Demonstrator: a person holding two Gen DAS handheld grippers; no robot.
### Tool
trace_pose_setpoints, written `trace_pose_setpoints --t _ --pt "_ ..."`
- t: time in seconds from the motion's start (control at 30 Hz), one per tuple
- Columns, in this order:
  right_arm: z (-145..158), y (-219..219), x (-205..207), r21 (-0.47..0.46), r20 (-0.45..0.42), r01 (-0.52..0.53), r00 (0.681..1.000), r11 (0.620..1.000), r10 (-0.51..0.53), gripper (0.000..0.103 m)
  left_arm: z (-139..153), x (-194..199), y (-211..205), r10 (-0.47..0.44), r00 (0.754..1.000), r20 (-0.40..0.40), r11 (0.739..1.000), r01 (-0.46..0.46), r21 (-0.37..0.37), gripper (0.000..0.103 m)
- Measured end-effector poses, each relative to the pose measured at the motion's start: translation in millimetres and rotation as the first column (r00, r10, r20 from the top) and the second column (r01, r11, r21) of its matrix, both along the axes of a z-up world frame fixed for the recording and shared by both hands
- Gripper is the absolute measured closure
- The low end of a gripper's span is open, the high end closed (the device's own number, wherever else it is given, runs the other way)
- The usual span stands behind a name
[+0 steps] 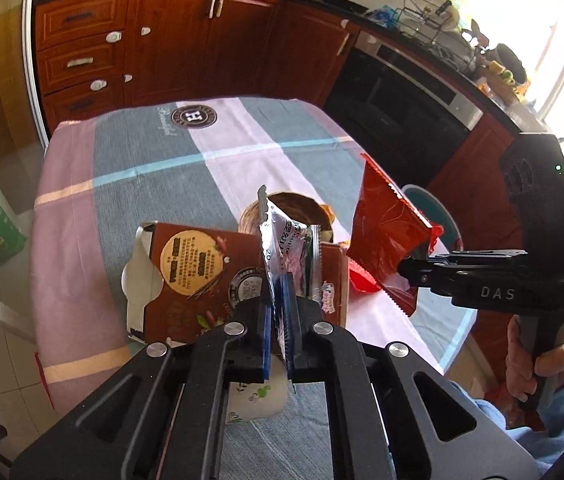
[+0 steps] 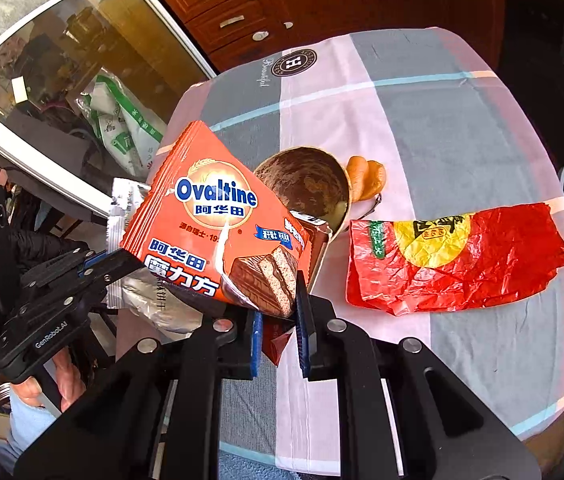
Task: Collect trash
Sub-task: 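Grasp the orange Ovaltine packet with the right tool while the left tool grasps the silver packet, then carry both packets over the teal bin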
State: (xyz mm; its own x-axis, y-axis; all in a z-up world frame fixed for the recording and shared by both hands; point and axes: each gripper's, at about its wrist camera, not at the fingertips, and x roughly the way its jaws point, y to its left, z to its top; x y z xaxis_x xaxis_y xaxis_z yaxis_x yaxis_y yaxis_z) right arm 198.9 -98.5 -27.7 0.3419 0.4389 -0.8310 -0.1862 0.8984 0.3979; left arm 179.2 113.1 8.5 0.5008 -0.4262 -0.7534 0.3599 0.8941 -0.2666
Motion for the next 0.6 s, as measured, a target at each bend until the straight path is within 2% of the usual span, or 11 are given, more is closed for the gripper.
trace_pose_setpoints --t 0.2,0.6 --pt "7.0 -36.7 -0.4 0.054 0.012 0.057 0.998 0.997 -0.058 0.090 27.8 -2.6 -25.3 -0.018 0.998 0.053 0.999 0.016 0.043 0.099" --pt "9.8 -108.0 -2.0 0.180 0.016 0.146 0.988 0.973 -0.151 0.090 48.2 7.6 -94.8 -0.077 0.994 0.075 0.994 0.072 0.077 0.099"
